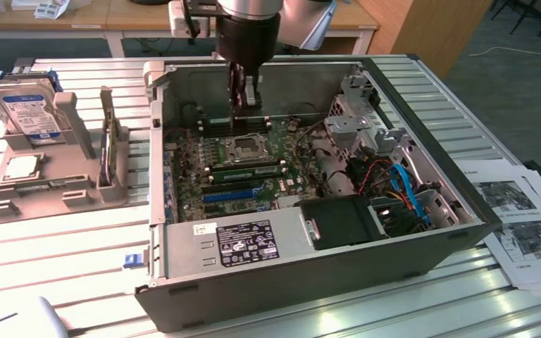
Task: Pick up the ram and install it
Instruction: 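Press down the ram until it locks into place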
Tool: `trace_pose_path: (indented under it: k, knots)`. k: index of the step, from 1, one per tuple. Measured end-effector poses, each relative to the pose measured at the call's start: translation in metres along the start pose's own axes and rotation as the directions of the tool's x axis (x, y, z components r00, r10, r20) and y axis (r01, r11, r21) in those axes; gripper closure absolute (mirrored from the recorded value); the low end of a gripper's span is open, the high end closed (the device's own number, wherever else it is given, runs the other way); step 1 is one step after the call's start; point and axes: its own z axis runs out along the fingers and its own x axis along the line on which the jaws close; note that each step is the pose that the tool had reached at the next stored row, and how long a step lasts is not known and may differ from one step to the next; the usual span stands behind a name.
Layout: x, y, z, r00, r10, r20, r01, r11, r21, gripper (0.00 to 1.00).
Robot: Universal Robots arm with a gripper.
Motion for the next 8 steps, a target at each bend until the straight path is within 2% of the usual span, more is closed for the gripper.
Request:
trace_pose_path:
  k: [6,8]
  knots:
    - [0.0000,-0.0003,-0.0003,1.0000,0.000,-0.0002,0.000,1.0000,-0.0001,0.90]
    - [0.0000,-0.0030,-0.0004,1.0000,0.000,-0.0005,0.000,1.0000,-0.0001,0.90]
